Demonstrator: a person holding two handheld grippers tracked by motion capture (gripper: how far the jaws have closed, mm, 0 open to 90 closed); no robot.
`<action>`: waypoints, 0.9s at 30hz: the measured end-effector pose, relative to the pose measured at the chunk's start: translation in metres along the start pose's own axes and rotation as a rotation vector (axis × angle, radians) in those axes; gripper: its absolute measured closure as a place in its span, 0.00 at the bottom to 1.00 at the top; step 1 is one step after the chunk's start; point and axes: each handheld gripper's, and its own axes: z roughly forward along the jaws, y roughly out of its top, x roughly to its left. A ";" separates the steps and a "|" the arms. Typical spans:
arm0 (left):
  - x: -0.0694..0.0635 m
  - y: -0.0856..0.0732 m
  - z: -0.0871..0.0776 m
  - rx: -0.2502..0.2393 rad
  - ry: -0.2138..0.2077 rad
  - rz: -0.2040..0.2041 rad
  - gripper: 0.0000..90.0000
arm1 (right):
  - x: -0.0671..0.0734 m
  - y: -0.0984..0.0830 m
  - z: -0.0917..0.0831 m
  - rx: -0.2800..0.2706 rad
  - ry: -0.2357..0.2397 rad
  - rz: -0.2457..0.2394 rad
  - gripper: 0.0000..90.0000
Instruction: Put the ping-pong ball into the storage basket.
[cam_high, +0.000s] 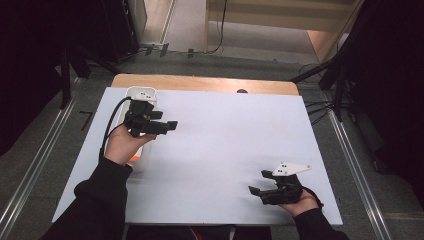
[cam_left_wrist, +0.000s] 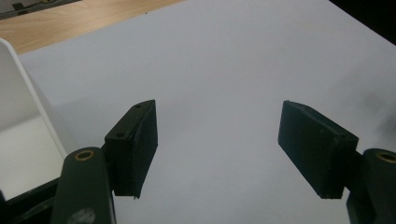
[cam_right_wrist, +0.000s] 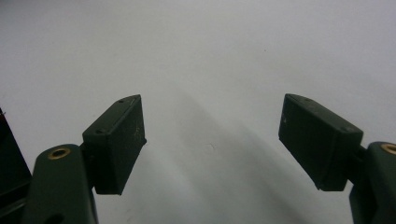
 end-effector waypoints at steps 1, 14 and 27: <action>-0.001 -0.001 0.001 -0.002 -0.007 -0.001 0.32 | 0.000 0.000 0.000 0.001 0.000 0.005 0.24; -0.008 -0.010 0.006 -0.017 -0.059 0.000 0.32 | 0.000 0.000 0.000 0.001 -0.001 0.003 0.24; -0.016 -0.035 0.005 -0.013 -0.108 0.022 0.32 | 0.000 -0.001 -0.001 0.001 -0.002 0.004 0.24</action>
